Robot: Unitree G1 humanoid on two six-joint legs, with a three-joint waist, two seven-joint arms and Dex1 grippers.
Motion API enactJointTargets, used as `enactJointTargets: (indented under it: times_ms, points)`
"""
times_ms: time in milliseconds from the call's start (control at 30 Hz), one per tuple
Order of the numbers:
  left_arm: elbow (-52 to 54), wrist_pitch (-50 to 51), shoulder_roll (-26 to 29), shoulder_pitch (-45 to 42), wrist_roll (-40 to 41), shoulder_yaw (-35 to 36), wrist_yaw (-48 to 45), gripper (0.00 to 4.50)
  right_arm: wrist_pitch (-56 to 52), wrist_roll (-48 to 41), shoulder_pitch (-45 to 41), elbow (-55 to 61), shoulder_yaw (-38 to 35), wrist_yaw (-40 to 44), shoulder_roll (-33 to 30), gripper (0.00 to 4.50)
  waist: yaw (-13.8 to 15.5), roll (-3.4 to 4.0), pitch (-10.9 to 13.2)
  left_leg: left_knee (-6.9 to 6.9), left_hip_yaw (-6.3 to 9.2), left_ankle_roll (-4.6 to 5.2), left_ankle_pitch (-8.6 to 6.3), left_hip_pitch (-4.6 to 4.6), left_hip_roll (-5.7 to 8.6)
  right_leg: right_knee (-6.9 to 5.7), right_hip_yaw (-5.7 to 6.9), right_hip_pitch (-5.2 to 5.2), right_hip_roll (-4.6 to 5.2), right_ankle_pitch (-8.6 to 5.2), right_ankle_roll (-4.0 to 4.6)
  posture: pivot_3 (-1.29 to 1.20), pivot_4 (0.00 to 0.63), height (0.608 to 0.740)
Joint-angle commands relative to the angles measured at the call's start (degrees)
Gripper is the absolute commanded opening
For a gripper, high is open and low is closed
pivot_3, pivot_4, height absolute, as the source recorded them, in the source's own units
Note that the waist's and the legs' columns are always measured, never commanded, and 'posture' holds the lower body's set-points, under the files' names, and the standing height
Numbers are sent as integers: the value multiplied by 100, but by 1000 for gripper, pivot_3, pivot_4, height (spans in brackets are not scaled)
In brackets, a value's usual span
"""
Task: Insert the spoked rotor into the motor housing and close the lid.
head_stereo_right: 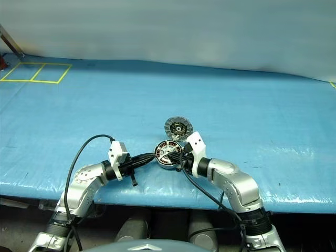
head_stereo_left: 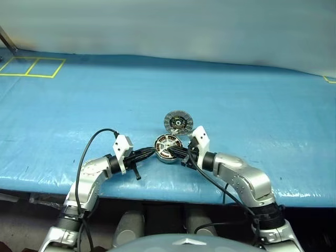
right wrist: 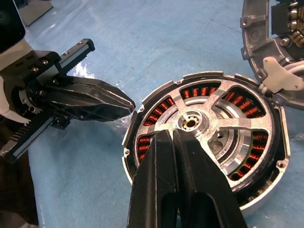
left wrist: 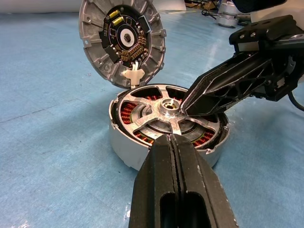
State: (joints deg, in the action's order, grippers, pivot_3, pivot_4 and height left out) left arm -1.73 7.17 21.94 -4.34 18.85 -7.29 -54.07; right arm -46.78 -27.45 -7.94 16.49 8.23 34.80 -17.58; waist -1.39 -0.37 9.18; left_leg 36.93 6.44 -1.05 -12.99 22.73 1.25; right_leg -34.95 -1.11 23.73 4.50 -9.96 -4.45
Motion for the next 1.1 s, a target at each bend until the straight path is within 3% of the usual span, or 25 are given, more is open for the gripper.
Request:
enactJointTargets:
  times_ms: [33,333,467,1100]
  points:
    - [113,-65,-24,-14,18,-13,-23,0,-95,-399,13,211,-254,29,118,140,-1,1,2,-2,0,0,0,2,0,0,0,3,0,0,0,0,150,740]
    - [93,-97,-49,-34,-17,-11,0,0,333,-704,-200,615,-475,96,163,140,-12,8,10,-12,0,0,0,13,1,1,1,15,-1,0,1,0,150,740]
    - [86,-109,-63,-35,-25,-14,8,0,436,-21,-366,219,-187,-299,-41,140,-12,8,10,-9,-1,0,0,13,1,1,1,15,-1,-1,1,0,150,740]
    - [108,-197,-55,-14,-91,-19,65,0,456,1065,-325,-222,627,-542,-316,140,-14,9,10,-18,-1,0,0,6,1,3,1,12,-1,-2,4,0,150,740]
